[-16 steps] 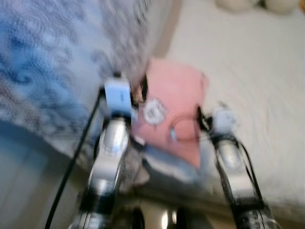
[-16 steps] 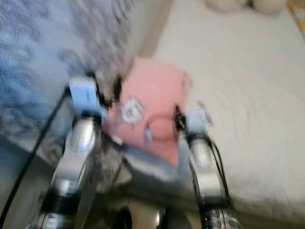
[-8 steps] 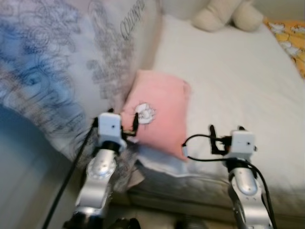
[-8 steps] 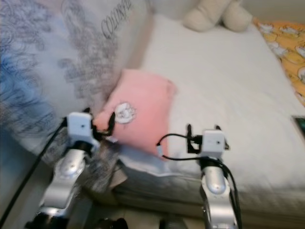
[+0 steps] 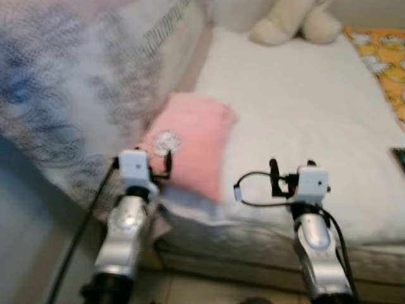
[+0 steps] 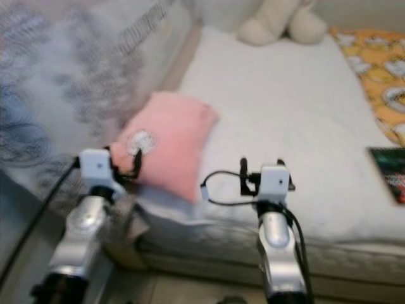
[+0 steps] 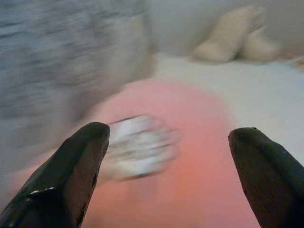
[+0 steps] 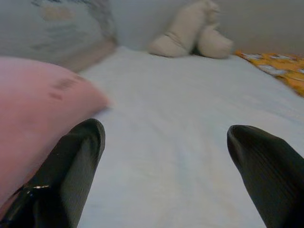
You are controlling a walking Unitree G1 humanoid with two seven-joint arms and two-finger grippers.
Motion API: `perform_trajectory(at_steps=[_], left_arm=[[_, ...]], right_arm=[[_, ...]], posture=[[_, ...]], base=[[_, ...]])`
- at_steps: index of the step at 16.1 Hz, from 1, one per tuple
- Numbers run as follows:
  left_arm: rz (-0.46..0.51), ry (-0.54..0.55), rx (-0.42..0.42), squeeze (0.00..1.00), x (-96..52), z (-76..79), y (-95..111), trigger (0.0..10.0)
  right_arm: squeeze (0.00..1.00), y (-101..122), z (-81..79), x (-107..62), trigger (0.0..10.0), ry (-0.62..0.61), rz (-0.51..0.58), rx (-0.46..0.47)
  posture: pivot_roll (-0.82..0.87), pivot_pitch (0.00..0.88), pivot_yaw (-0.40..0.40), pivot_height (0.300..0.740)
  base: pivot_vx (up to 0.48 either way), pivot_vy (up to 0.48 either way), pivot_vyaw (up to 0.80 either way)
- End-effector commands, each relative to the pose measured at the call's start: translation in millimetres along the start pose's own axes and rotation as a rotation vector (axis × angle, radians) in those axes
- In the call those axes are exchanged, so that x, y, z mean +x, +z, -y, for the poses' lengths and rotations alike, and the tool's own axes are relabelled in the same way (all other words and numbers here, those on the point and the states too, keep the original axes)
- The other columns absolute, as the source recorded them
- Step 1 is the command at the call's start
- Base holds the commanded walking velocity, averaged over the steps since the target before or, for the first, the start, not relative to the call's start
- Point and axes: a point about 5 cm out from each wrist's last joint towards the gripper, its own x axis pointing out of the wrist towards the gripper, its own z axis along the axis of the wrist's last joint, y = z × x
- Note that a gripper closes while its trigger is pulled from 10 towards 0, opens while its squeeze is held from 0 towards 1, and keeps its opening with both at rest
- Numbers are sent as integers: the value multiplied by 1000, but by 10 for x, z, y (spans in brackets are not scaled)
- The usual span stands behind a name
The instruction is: Clean up the room
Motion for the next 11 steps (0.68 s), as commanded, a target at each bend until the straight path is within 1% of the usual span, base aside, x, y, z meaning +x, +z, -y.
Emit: perform_trajectory(at_steps=[1, 11], left_arm=[[26, -39, 2, 0, 47, 45, 48, 10000], [35, -46, -21, 0, 156, 11, 56, 10000]], right_arm=[[0, 81, -24, 65, 10000, -3, 37, 10], [0, 51, -107, 109, 10000, 43, 30, -12]], posture=[[-211, 0, 71, 740], [-221, 0, 79, 740]], base=[[240, -412, 0], [268, -395, 0]])
